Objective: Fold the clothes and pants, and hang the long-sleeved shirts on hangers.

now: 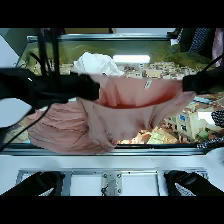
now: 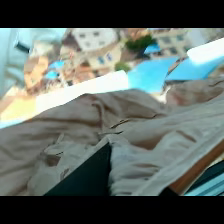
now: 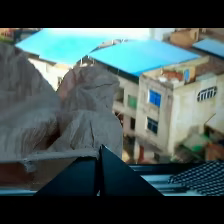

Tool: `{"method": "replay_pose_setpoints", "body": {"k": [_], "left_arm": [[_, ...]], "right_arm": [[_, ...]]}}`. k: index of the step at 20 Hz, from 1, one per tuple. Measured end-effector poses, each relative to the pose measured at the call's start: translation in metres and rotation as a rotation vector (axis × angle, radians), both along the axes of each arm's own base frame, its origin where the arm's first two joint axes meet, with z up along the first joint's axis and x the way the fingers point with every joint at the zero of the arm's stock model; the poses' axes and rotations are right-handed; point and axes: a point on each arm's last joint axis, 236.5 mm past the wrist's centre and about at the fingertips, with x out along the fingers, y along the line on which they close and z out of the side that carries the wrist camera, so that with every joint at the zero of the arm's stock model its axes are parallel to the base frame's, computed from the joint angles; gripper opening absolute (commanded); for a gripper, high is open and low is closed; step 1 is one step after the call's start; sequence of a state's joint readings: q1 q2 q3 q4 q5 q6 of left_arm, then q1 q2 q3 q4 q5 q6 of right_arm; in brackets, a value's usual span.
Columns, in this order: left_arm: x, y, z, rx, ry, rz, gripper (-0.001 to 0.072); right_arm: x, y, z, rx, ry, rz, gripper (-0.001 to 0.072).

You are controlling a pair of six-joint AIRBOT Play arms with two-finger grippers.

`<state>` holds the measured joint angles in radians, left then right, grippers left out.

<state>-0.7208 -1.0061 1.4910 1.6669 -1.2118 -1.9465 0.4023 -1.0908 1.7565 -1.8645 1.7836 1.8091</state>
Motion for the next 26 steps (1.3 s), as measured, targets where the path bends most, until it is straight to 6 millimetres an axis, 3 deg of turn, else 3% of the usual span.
{"method": "replay_pose_setpoints", "body": {"k": [4, 8, 9, 10, 11, 13, 16, 21, 23, 26], "left_arm": [[-0.012, 0.008, -0.095, 0.033, 0.199, 0.034, 0.0008], [-0.018, 0.004, -0.149, 0.047, 0.313, 0.045, 0.0009], [-0.019, 0.004, -0.156, 0.051, 0.328, 0.045, 0.0078], [-0.019, 0.004, -0.16, 0.058, 0.333, 0.038, 0.0442], [-0.02, 0.003, -0.162, 0.065, 0.331, 0.025, 0.0651], [-0.02, 0.003, -0.159, 0.067, 0.316, 0.005, 0.0634], [-0.009, 0.012, -0.129, 0.04, 0.247, 0.004, 0.0634], [0.032, 0.056, -0.074, 0.004, 0.109, 0.099, 0.0634], [0.053, 0.08, -0.073, 0.031, 0.092, 0.144, 0.0634], [0.093, 0.129, -0.096, 0.095, 0.121, 0.237, 0.0634]], "right_arm": [[-0.003, 0.029, -0.047, 0.012, 0.088, 0.021, 0.001], [0.002, 0.051, -0.07, 0.046, 0.124, 0.041, 0.001], [0.003, 0.054, -0.073, 0.049, 0.128, 0.041, 0.0011], [0.003, 0.056, -0.075, 0.054, 0.133, 0.043, 0.0011], [0.003, 0.058, -0.077, 0.058, 0.136, 0.043, 0.0011], [0.004, 0.059, -0.078, 0.06, 0.138, 0.042, 0.0011], [0.004, 0.061, -0.08, 0.063, 0.14, 0.046, 0.0011], [0.005, 0.062, -0.08, 0.066, 0.14, 0.044, 0.0011], [0.005, 0.062, -0.08, 0.066, 0.141, 0.044, 0.0011], [0.005, 0.062, -0.08, 0.066, 0.141, 0.044, 0.0011]]}}
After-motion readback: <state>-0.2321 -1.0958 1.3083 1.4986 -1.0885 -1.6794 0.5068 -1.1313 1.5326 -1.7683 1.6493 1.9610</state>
